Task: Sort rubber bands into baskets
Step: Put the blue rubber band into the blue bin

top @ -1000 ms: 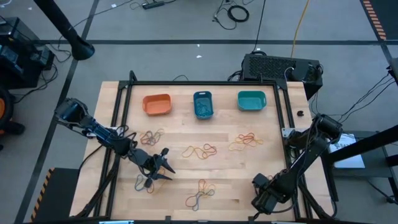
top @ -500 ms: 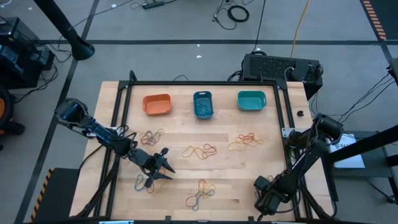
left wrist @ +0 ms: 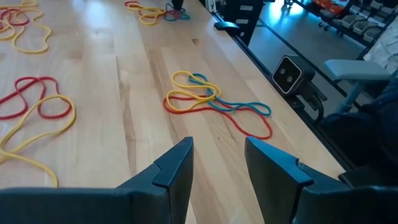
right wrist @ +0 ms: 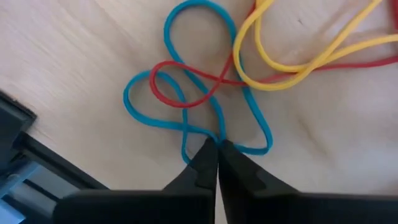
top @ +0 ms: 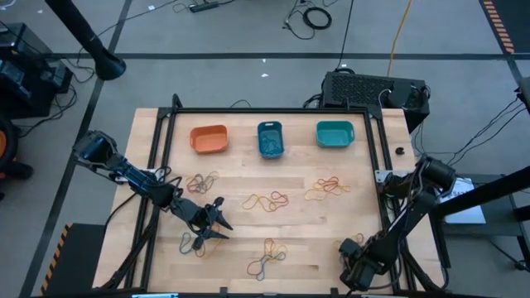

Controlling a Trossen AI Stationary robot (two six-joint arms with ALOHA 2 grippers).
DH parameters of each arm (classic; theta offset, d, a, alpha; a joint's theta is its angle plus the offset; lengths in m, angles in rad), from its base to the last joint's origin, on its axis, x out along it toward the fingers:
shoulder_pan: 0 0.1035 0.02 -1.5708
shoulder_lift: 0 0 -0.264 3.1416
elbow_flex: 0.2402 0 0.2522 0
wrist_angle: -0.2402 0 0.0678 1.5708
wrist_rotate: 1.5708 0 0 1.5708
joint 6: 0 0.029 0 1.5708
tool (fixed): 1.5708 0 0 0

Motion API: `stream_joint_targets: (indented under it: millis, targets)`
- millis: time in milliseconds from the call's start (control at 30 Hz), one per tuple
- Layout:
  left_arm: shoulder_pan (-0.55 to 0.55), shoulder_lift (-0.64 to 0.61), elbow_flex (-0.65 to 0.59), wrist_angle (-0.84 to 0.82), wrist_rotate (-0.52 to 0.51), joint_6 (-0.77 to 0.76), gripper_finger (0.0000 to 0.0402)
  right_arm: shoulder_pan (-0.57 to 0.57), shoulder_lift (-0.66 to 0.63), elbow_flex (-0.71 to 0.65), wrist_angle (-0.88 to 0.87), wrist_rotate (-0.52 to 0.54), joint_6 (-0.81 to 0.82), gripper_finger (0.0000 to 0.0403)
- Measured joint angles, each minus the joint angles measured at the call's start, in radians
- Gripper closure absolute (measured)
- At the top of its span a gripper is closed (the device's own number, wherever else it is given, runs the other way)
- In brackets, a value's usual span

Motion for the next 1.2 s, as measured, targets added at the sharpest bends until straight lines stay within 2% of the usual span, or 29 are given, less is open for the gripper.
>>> stream_joint_targets:
  millis: [233, 467, 733, 900, 1067, 1200]
  targets:
    - [0.000, 0.000, 0.000, 0.001, -0.042, 0.008, 0.0249, -0.012, 0.003, 0.148, -0.262, 0.001, -0.092, 0.0402]
    - [0.016, 0.000, 0.000, 0.010, -0.070, 0.033, 0.0249, -0.035, 0.003, 0.334, -0.608, 0.131, -0.191, 0.0402]
    - [0.023, 0.000, 0.000, 0.025, -0.074, 0.026, 0.0249, -0.075, 0.002, 0.519, -0.941, 0.475, -0.276, 0.0403]
    - [0.014, -0.001, 0.000, 0.010, -0.075, -0.020, 0.0249, -0.131, -0.018, 0.553, -0.952, 0.715, -0.404, 0.0403]
    - [0.011, -0.001, 0.001, -0.045, -0.078, -0.024, 0.0249, -0.243, -0.033, 0.556, -0.951, 0.928, -0.543, 0.0402]
    - [0.011, -0.009, 0.001, -0.054, -0.130, 0.049, 0.0249, -0.372, -0.034, 0.556, -0.951, 1.010, -0.704, 0.0402]
